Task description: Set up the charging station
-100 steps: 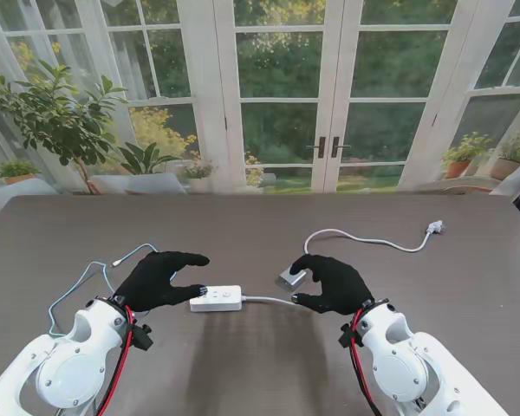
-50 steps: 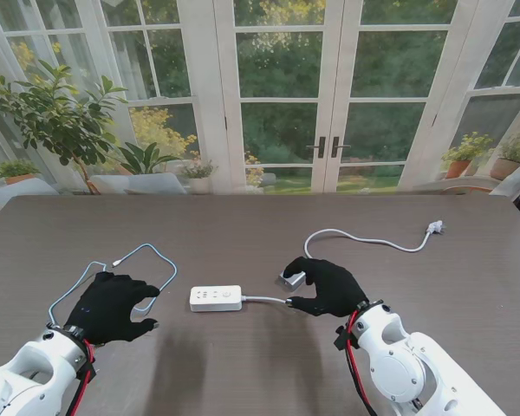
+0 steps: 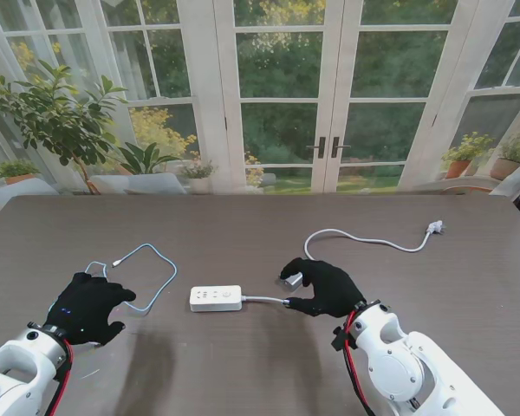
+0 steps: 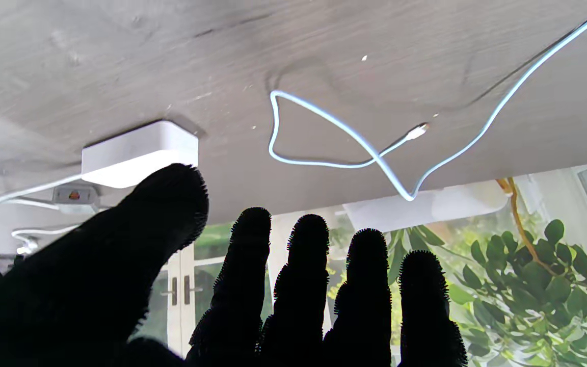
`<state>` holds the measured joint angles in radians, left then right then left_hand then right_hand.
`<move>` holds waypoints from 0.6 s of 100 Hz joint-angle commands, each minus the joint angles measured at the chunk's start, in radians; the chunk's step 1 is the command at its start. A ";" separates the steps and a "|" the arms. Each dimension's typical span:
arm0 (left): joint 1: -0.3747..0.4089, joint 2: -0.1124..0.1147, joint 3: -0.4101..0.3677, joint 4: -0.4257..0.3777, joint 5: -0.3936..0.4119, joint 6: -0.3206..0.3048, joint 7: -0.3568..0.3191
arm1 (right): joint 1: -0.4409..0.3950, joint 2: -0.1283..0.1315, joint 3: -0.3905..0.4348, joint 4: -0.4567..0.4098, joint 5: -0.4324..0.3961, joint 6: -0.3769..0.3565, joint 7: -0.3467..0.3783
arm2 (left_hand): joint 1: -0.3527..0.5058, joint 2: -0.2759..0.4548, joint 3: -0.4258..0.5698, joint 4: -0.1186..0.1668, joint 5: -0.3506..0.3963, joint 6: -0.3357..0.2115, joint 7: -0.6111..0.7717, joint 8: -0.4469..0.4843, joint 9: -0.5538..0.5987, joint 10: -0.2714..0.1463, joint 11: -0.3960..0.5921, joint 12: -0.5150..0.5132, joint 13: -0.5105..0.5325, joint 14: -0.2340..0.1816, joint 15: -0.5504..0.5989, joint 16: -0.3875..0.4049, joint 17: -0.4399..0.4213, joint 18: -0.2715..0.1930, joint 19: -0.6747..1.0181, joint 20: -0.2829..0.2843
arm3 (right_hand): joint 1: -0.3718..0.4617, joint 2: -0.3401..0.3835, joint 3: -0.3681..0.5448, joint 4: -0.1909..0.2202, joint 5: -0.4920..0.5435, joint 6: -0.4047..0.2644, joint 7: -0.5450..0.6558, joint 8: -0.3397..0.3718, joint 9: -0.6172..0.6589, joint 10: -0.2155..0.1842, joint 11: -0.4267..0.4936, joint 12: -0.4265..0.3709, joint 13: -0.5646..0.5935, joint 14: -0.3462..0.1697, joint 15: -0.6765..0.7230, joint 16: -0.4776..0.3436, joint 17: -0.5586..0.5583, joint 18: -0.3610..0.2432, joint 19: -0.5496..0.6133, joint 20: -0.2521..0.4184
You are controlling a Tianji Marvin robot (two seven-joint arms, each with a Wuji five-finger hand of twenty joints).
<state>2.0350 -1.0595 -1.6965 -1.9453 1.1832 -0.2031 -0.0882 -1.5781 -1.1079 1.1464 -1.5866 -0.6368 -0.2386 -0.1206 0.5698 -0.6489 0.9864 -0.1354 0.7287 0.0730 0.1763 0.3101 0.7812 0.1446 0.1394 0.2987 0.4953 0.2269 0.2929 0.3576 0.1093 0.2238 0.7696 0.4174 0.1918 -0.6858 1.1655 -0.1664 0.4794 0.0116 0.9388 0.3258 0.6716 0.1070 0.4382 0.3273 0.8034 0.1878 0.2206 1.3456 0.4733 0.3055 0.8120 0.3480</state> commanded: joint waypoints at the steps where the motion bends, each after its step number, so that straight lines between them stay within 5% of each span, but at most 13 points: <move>1: -0.001 0.010 -0.012 0.015 0.002 -0.007 -0.032 | -0.003 -0.004 -0.005 0.000 0.003 -0.004 0.016 | 0.031 -0.058 0.045 -0.006 -0.002 -0.022 -0.006 -0.009 0.003 -0.018 0.001 -0.012 0.025 -0.023 0.017 -0.016 -0.003 -0.027 0.025 -0.008 | -0.007 0.010 -0.011 0.006 0.004 -0.006 -0.318 -0.006 0.020 0.000 -0.012 0.005 0.012 -0.001 0.013 -1.049 0.000 -0.019 0.005 0.010; 41: -0.031 0.027 -0.027 0.110 0.091 -0.095 0.002 | -0.001 -0.006 -0.011 0.003 0.026 -0.003 0.022 | 0.029 -0.113 0.089 -0.017 0.020 -0.077 0.042 0.020 0.035 -0.040 0.025 0.016 0.074 -0.039 0.049 -0.002 0.030 -0.042 0.069 0.010 | -0.005 0.013 -0.012 0.007 0.009 -0.003 -0.318 -0.005 0.023 0.002 -0.014 0.007 0.014 0.001 0.013 -1.047 0.001 -0.019 0.005 0.013; 60: -0.058 0.035 -0.024 0.163 0.113 -0.137 0.023 | 0.000 -0.007 -0.015 0.003 0.038 -0.001 0.025 | 0.012 -0.124 0.088 -0.021 -0.013 -0.054 0.027 0.017 0.007 -0.034 0.020 0.021 0.058 -0.045 0.048 0.003 0.031 -0.054 0.080 0.014 | -0.005 0.014 -0.013 0.007 0.009 -0.002 -0.319 -0.005 0.023 0.002 -0.015 0.007 0.014 0.002 0.013 -1.047 0.001 -0.019 0.004 0.013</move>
<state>1.9854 -1.0301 -1.7209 -1.8016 1.2898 -0.3305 -0.0554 -1.5749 -1.1099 1.1368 -1.5830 -0.6034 -0.2382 -0.1112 0.5962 -0.7024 1.0442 -0.1360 0.7286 0.0138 0.2149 0.3242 0.7921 0.1110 0.1562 0.3103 0.5447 0.2014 0.3297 0.3485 0.1472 0.1910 0.8182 0.4179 0.1918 -0.6843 1.1651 -0.1664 0.4796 0.0141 0.9387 0.3258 0.6718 0.1084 0.4382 0.3273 0.8035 0.1896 0.2209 1.3456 0.4734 0.3054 0.8120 0.3484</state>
